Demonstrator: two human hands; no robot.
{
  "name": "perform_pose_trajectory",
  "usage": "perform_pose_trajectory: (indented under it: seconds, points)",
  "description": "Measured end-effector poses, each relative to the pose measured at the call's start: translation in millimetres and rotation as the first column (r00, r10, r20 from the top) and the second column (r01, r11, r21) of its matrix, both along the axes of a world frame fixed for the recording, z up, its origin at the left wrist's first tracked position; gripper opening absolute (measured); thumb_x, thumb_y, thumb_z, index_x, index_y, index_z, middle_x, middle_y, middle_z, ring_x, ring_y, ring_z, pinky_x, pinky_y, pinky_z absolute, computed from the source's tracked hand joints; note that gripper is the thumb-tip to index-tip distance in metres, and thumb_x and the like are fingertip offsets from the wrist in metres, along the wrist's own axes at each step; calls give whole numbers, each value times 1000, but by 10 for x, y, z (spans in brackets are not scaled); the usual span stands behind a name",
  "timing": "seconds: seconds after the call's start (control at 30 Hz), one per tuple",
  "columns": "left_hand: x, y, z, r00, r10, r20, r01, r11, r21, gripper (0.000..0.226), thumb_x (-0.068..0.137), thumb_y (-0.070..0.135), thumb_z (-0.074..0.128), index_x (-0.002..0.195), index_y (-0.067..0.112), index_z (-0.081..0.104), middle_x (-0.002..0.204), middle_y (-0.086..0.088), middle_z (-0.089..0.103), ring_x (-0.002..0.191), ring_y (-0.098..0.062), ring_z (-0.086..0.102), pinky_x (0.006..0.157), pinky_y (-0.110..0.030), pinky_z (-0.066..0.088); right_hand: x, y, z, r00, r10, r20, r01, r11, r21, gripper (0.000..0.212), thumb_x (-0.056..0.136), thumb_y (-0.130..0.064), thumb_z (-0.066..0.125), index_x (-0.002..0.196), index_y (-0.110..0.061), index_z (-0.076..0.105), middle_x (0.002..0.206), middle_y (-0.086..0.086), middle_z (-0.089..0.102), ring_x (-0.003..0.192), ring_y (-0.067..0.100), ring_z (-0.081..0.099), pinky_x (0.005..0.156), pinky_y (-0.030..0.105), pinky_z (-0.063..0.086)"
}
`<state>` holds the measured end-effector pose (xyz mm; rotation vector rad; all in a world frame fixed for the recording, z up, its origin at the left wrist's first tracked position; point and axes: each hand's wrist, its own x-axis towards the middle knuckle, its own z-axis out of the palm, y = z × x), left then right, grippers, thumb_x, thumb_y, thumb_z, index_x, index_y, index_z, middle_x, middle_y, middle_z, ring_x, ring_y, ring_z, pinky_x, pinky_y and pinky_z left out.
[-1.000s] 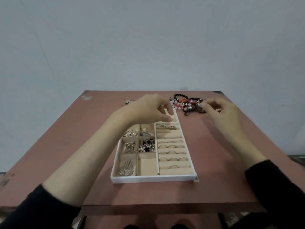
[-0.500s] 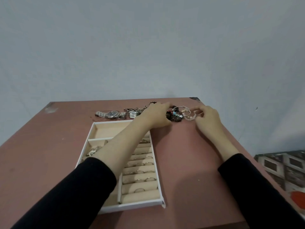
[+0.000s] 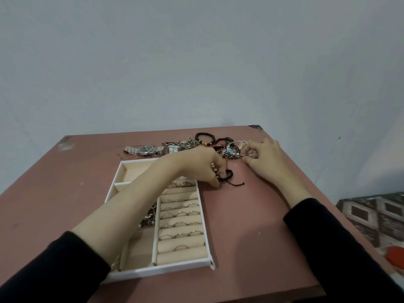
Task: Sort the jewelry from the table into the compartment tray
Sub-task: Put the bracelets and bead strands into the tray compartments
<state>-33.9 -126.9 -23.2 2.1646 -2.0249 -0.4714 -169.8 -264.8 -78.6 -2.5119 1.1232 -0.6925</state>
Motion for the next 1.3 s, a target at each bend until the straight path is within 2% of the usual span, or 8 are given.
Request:
perform_pose_trajectory:
  seconds: [0.2,0.47,0.6,0.73,0.87,1.07,1.17,1.3]
  points:
    - [20,176,143,945,-15,-327,23,999,22,12,82,15,65,84,24,73,80,14,72,77,1,64,76,-12,48,-17,63,141,959,13,283,-31,998,61,13,80,-25,66,75,-35,61,90,4,57,91,20,54,76,27,41]
    - [284,16,9,966,214,-142,-248,922,-297,28,86,3,52,106,14,67,101,-2,68,86,-10,59,80,-20,45,-48,236,252,821,-16,570,-115,974,193,16,83,-15,64,81,-30,70,75,-6,64,62,-2,55,61,17,43]
    - [325,-185,-104,963,266,-48,-268,924,-274,32,89,8,52,120,14,61,115,-6,65,105,-20,59,88,-27,43,-45,252,206,865,60,498,-198,953,229,15,84,-17,64,94,-22,75,78,1,72,70,8,62,75,25,51]
    - [313,-314,-166,954,298,-15,-294,929,-224,36,92,12,51,127,11,56,122,-8,63,114,-24,56,92,-28,41,-56,254,209,952,123,279,-181,965,191,21,89,-12,59,106,-13,72,64,0,63,62,9,53,53,6,36]
    - [290,-321,-187,951,307,-38,-308,929,-205,31,87,7,55,116,13,63,111,-9,67,104,-24,60,83,-27,45,-71,266,230,994,110,17,-111,986,128,22,87,-17,59,103,-23,73,72,-3,63,74,22,56,51,12,33]
    - [251,-194,-91,957,186,-224,-229,955,-188,29,81,0,52,92,18,71,79,5,68,64,-1,58,58,-10,44,-53,245,197,995,90,-45,-84,988,128,28,79,-12,57,94,-29,74,70,-12,56,75,17,54,66,27,40]
    - [241,-151,-37,946,123,-301,-179,969,-168,34,79,-3,50,92,18,73,89,-2,71,91,-16,64,83,-25,49,-54,250,203,994,89,-60,-80,988,133,31,77,-12,56,93,-31,74,71,-13,56,77,17,54,71,30,44]
    - [316,-251,-100,957,244,-154,-277,927,-254,29,85,2,55,108,12,68,102,-7,69,99,-21,63,87,-30,49,-48,237,204,996,74,-57,-64,985,158,34,75,-12,51,86,-36,73,71,-14,57,66,12,52,63,28,40]
